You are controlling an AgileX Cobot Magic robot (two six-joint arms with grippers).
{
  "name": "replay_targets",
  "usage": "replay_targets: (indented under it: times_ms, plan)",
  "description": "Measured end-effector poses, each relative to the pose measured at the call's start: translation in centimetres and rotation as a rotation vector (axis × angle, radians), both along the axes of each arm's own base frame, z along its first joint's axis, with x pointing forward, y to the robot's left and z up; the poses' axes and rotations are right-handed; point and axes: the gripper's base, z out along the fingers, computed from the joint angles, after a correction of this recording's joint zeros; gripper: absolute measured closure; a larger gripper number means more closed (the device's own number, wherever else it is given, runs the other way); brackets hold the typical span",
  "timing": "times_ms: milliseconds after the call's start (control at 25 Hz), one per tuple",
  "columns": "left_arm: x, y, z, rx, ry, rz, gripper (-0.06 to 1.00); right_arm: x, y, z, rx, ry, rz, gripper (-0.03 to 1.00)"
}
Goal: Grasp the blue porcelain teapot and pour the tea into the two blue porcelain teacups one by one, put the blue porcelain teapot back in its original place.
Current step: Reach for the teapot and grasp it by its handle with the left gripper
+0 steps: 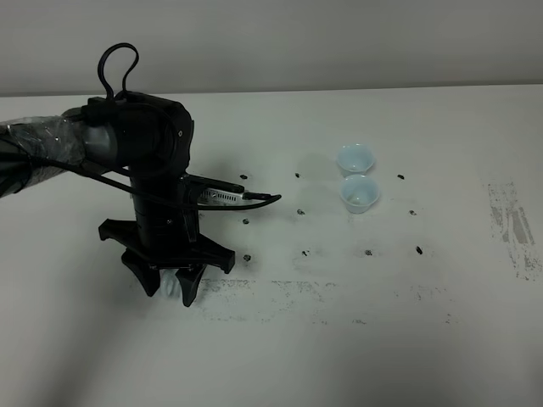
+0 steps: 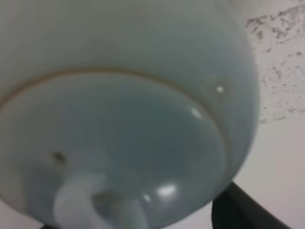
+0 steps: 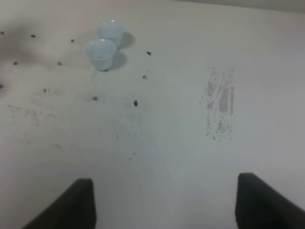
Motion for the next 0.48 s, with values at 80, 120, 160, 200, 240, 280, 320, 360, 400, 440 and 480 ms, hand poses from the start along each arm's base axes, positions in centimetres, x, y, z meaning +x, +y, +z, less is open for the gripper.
replay_targets:
  times_ms: [80,120,160,200,240,280,320,360,400,440,480]
  plan:
    - [-0.02,0.01,0.01,0.001,0.002,0.000,0.48,0.00,0.00,0.00,0.000,0.000,0.000,0.38]
    - [-0.02,0.01,0.01,0.001,0.002,0.000,0.48,0.00,0.00,0.00,0.000,0.000,0.000,0.38]
    - [-0.04,0.02,0.01,0.002,0.004,0.000,0.48,0.00,0.00,0.00,0.000,0.000,0.000,0.38]
    - [-0.04,0.02,0.01,0.002,0.005,-0.001,0.48,0.00,0.00,0.00,0.000,0.000,0.000,0.38]
    - [-0.05,0.02,0.02,0.002,0.006,-0.001,0.48,0.00,0.00,0.00,0.000,0.000,0.000,0.38]
    - [-0.05,0.03,0.02,0.003,0.006,-0.001,0.48,0.00,0.00,0.00,0.000,0.000,0.000,0.38]
    - [-0.04,0.03,0.05,0.003,0.007,-0.001,0.48,0.00,0.00,0.00,0.000,0.000,0.000,0.38]
    - [0.02,0.01,0.13,0.003,0.004,-0.002,0.48,0.00,0.00,0.00,0.000,0.000,0.000,0.38]
    - [0.18,0.00,0.28,0.005,-0.004,-0.006,0.48,0.00,0.00,0.00,0.000,0.000,0.000,0.38]
    - [0.37,-0.01,0.45,0.008,-0.016,-0.011,0.48,0.00,0.00,0.00,0.000,0.000,0.000,0.38]
    - [0.66,-0.02,0.70,0.013,-0.033,-0.017,0.48,0.00,0.00,0.00,0.000,0.000,0.000,0.38]
